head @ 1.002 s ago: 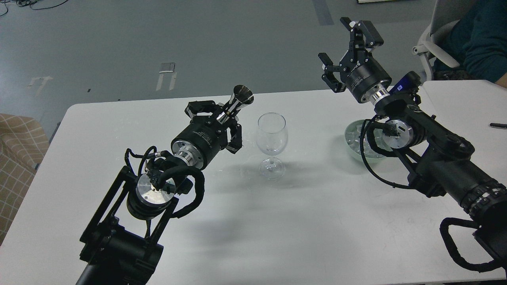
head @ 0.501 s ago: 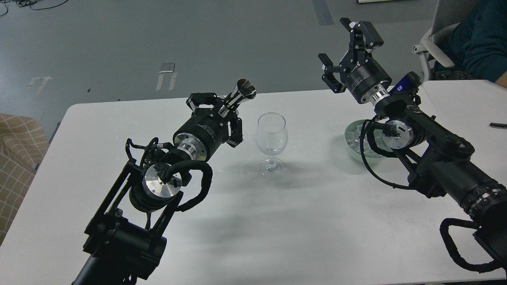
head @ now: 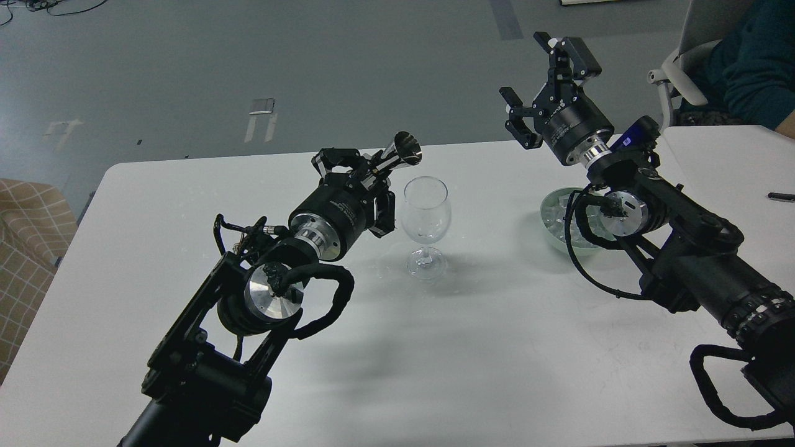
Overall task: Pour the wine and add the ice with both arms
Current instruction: 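Tilt the jigger over the wine glass rim with the left gripper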
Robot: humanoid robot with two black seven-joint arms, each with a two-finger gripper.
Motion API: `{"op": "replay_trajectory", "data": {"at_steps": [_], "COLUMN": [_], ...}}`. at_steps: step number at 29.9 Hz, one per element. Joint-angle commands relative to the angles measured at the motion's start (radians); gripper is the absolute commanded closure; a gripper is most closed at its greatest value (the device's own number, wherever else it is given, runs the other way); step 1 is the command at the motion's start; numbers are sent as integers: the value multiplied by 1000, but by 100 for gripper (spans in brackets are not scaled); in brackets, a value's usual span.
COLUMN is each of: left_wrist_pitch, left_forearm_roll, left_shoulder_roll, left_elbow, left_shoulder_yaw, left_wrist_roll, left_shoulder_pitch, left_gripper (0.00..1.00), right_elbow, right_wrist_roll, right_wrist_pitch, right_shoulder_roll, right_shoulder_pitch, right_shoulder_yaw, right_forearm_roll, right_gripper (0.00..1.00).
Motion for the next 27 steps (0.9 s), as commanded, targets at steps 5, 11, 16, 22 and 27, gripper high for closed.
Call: {"op": "replay_trajectory", "data": {"at_steps": [5, 11, 16, 22, 27], "left_wrist_pitch": [0, 0, 0, 0, 0], "left_forearm_roll": [80, 115, 138, 191, 235], "left_shoulder_roll": [0, 0, 0, 0, 0], "left_elbow": [6, 8, 8, 11, 11], "left_shoulder_yaw": [51, 74, 77, 81, 83], "left_wrist_roll": [3, 8, 6, 6, 6], "left_shoulder_pitch": [2, 2, 2, 3, 5], "left_gripper": [100, 100, 100, 100, 100], "right_elbow": [-1, -1, 0, 2, 2], "right_wrist_roll": [0, 0, 0, 0, 0], "right_wrist_pitch": [0, 1, 0, 0, 0], "right_shoulder_roll": [0, 0, 0, 2, 2], "right_shoulder_pitch": [-3, -1, -3, -7, -7], "right_shoulder_yaw": [0, 0, 0, 0, 0], "right_forearm_roll": [-1, -1, 0, -1, -1], "right_gripper": [0, 0, 0, 0, 0]}}
